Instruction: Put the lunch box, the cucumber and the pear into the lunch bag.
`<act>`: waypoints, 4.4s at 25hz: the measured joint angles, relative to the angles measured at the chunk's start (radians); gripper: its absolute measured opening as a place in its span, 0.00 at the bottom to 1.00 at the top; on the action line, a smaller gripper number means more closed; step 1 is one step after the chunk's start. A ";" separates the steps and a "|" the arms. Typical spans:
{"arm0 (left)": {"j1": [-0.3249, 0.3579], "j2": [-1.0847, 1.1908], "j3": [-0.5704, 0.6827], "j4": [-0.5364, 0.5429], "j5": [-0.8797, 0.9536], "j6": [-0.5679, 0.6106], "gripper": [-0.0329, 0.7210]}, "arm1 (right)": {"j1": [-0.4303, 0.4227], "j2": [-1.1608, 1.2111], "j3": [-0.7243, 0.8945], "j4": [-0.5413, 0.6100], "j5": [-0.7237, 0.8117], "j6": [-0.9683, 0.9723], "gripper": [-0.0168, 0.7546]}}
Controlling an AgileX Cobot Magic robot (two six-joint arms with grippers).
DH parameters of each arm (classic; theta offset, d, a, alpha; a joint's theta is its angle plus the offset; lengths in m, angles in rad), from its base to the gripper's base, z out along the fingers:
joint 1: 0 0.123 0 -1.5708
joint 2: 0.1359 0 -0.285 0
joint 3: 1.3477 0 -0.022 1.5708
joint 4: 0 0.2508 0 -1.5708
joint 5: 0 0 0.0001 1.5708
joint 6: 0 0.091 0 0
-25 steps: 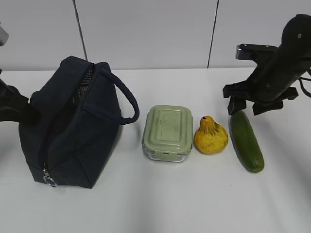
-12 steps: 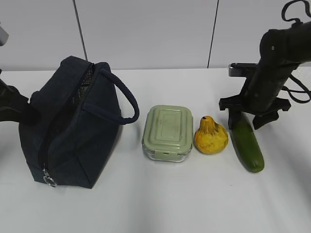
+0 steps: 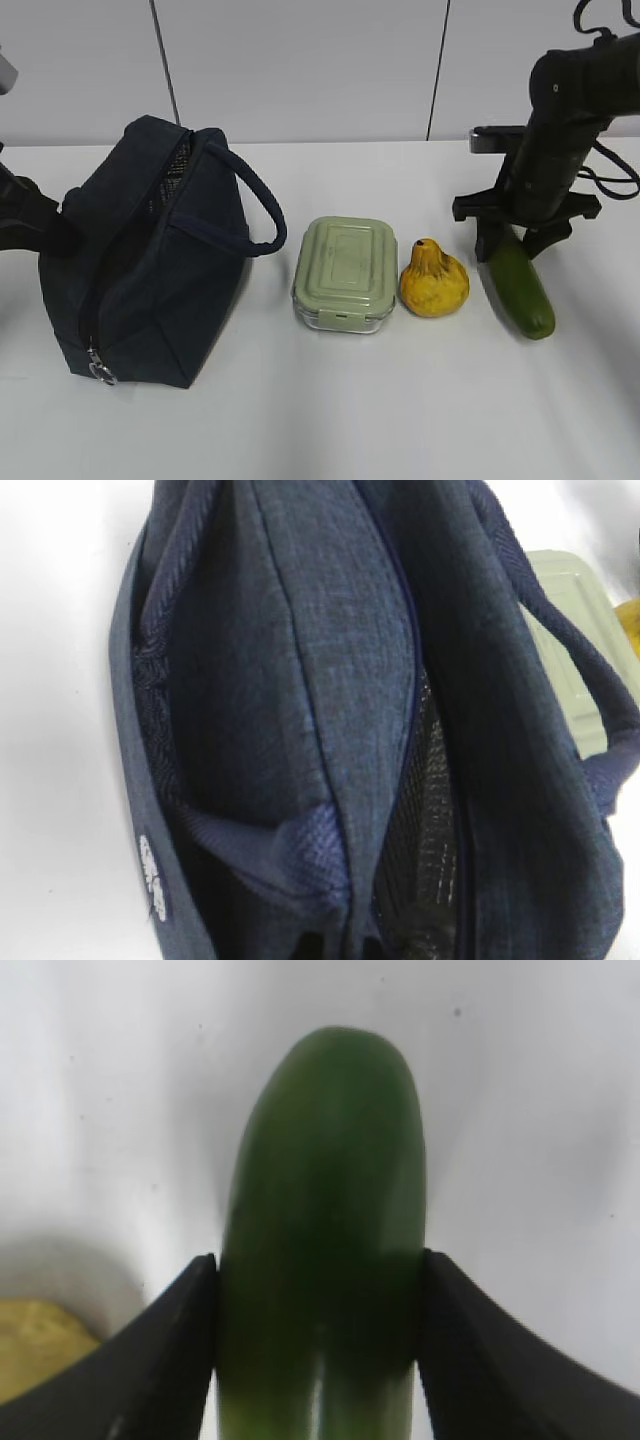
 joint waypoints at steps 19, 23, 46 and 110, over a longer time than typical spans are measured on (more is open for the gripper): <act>0.000 0.000 0.000 -0.001 -0.024 0.000 0.05 | 0.305 -0.165 -0.251 0.801 -0.082 -0.254 0.57; 0.000 0.000 0.000 -0.010 -0.026 0.000 0.05 | 0.415 -0.151 -0.251 0.886 -0.252 -0.268 0.57; 0.000 0.000 0.000 -0.036 -0.018 -0.001 0.05 | 0.458 0.035 -0.251 0.969 -0.268 -0.477 0.64; 0.002 0.000 0.000 -0.029 -0.015 -0.001 0.05 | 0.197 0.038 -0.212 0.087 0.319 -0.228 0.47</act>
